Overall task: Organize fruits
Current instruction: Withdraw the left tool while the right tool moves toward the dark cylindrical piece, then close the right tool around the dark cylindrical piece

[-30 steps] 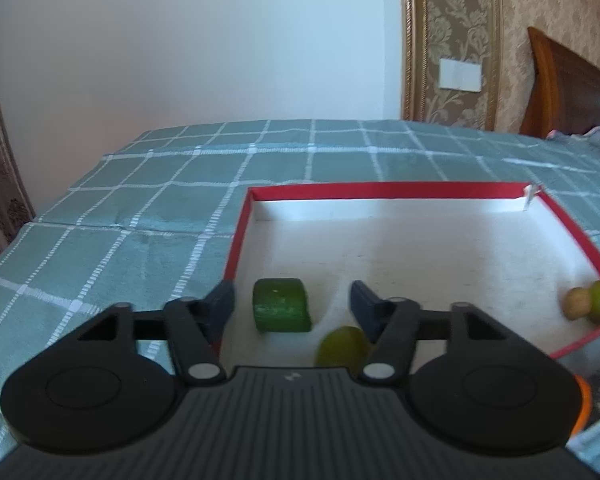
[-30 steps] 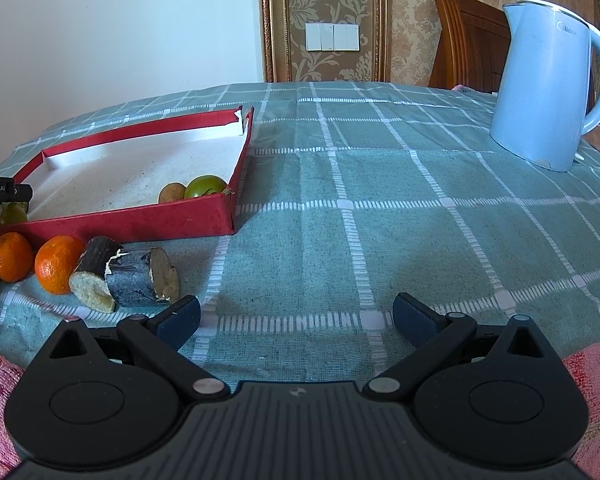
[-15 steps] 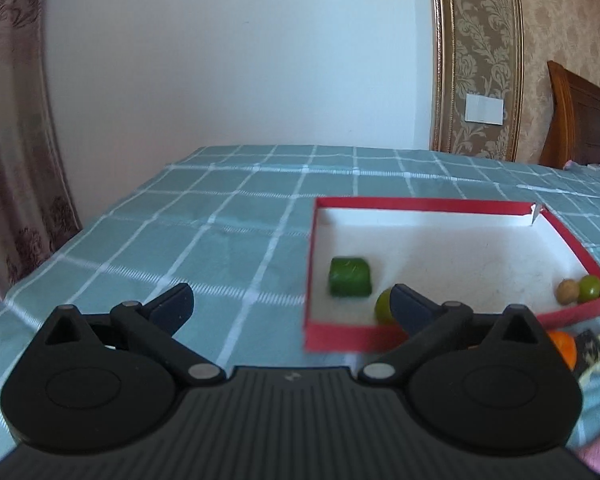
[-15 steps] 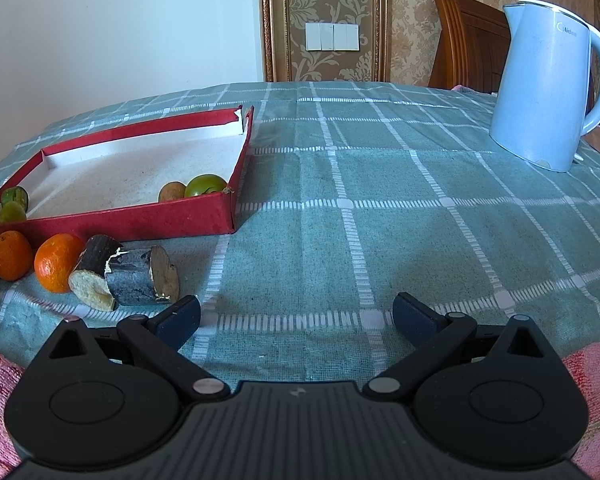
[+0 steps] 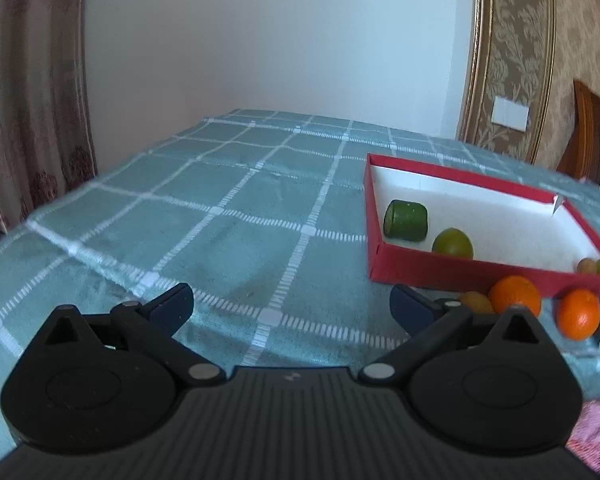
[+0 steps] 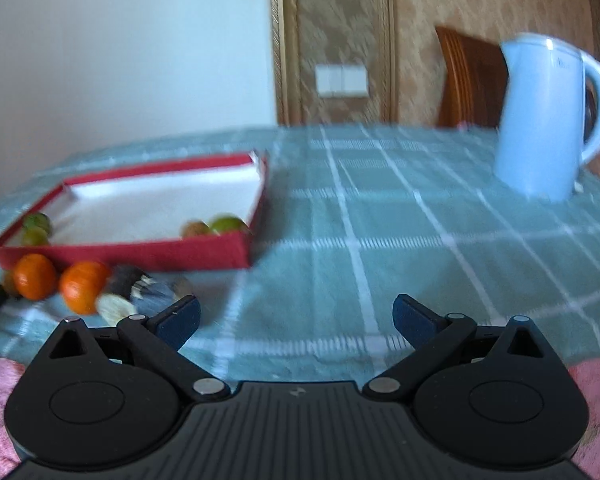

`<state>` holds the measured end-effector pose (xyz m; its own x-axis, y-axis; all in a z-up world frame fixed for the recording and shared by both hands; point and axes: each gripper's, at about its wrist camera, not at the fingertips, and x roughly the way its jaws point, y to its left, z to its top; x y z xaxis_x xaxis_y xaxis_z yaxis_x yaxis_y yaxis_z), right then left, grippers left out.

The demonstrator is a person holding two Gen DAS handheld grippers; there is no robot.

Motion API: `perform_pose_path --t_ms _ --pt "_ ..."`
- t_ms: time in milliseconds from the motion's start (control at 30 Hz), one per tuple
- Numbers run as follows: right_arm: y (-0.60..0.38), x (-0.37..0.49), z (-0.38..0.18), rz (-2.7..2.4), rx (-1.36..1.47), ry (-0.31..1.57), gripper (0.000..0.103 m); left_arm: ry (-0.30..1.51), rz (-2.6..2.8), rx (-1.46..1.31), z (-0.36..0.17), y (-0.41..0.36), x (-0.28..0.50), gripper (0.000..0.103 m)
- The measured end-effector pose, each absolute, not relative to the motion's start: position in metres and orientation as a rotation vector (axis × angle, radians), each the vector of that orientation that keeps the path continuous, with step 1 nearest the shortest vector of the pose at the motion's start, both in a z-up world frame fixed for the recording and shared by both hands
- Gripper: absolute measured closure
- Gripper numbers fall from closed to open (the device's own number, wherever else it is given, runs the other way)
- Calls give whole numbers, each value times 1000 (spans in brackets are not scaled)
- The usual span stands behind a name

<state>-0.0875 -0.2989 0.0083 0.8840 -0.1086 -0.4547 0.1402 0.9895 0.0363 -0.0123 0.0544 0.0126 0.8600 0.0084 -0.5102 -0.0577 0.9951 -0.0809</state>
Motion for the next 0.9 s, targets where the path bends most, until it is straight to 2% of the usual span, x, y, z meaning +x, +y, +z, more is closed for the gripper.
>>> perform_pose_path --t_ms 100,167,200,233,300,600,800,900 --pt "-287 -94 12 -66 30 426 1 574 33 -162 10 64 -9 0" --pt "-278 -93 12 -45 -4 433 8 589 40 -207 8 70 -7 0" --pt "-274 -92 12 -37 -16 442 20 590 38 -221 7 72 -7 0" --pt "-271 -90 12 -29 -18 449 37 587 36 -227 7 73 -8 0" --pt "-269 -86 11 -5 -2 471 50 585 38 -217 7 71 -9 0" --pt "-245 -82 7 56 -47 503 51 589 42 -212 7 70 -9 0" --pt "-244 -73 5 37 -55 553 64 591 42 -215 7 71 -8 0" --pt "-243 -70 4 35 -64 555 65 591 45 -214 7 70 -8 0"
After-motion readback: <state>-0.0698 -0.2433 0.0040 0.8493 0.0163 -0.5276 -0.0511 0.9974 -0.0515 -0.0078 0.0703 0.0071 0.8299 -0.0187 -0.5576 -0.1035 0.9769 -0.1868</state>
